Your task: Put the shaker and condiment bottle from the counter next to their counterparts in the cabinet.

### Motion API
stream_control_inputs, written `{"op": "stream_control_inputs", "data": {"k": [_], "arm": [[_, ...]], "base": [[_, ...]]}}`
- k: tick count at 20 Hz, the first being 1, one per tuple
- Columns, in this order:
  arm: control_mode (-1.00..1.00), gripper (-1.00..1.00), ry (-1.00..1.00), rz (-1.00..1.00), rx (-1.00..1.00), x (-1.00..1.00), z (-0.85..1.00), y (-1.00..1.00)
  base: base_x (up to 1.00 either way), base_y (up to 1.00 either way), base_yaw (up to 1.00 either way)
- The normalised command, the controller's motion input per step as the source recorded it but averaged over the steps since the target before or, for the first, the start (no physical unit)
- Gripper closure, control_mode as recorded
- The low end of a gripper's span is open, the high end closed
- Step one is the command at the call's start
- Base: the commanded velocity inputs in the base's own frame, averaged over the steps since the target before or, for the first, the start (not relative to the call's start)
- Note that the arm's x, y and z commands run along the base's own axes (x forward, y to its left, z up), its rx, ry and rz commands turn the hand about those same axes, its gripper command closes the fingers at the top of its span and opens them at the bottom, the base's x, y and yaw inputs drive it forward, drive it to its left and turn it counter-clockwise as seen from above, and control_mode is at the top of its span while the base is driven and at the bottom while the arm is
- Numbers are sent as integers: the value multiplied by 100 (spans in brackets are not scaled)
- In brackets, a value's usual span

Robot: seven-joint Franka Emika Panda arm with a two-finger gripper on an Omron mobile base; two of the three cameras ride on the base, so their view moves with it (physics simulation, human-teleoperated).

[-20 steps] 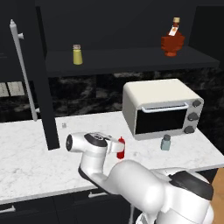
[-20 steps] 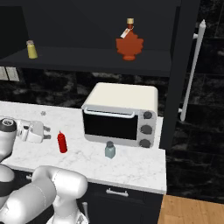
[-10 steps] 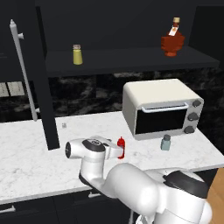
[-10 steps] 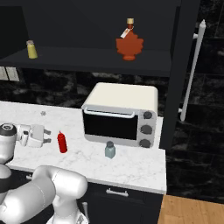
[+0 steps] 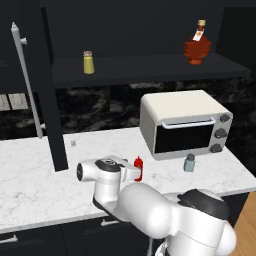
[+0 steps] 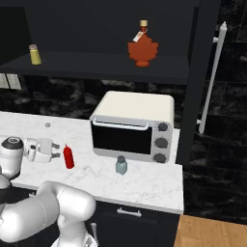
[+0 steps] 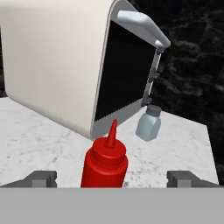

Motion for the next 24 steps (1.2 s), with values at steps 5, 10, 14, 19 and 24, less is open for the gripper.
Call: {"op": "stream_control_inputs", "data": {"k": [5, 10, 14, 19, 24], "arm": [[-100, -100, 0, 0, -5, 11, -28, 0], [-100, -100, 0, 0, -1, 0, -10, 0], [-100, -100, 0, -2, 0, 6, 0, -2], [-100, -100, 0, -2, 0, 10, 0, -7], [-100, -100, 0, -2, 0, 4, -3, -8]], "base": [[0, 0, 0], [0, 0, 0], [0, 0, 0], [0, 0, 0], [0, 0, 0]]}}
